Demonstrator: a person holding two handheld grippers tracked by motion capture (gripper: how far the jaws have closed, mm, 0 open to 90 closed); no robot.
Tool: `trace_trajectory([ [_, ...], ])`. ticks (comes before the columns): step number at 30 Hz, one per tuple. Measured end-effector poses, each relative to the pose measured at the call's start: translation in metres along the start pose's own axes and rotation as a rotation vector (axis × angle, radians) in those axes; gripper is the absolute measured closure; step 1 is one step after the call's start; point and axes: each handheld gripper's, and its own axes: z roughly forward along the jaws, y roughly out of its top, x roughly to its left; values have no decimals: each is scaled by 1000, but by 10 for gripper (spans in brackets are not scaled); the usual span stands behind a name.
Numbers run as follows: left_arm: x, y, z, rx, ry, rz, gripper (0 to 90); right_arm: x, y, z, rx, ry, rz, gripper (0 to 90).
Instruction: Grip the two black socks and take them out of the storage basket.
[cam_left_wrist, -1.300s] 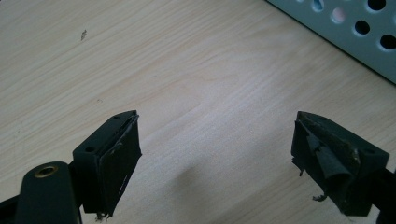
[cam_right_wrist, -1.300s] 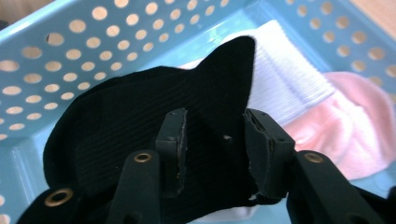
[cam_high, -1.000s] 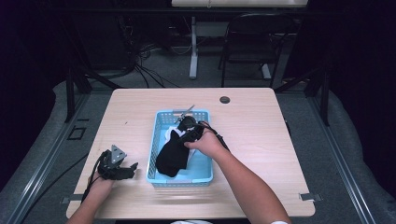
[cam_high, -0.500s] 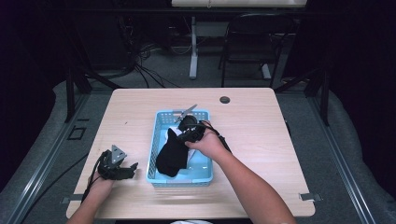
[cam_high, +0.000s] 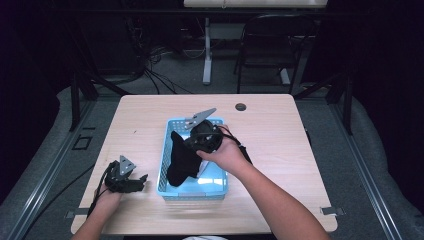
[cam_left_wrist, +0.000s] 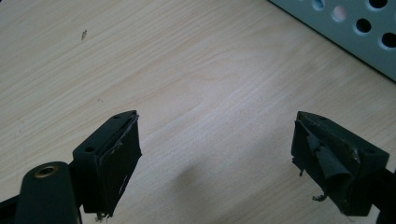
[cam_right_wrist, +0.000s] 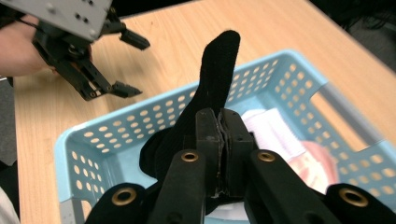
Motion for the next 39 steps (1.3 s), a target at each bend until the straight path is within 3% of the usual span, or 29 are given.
trace_trajectory([
  [10,0,0,0,-1,-1,-2,156,0,12,-26,-28,-27,-10,877],
  [21,0,0,-1,-2,1,-3,156,-7,7,-51,-42,-54,8,877],
  [30,0,0,0,-4,5,-2,156,-17,-9,-90,-58,-113,26,877],
  [31,0,0,0,0,3,1,156,-19,-15,-100,-64,-133,38,877],
  [39,-1,0,0,3,5,4,156,-28,-41,-136,-92,-197,91,877],
])
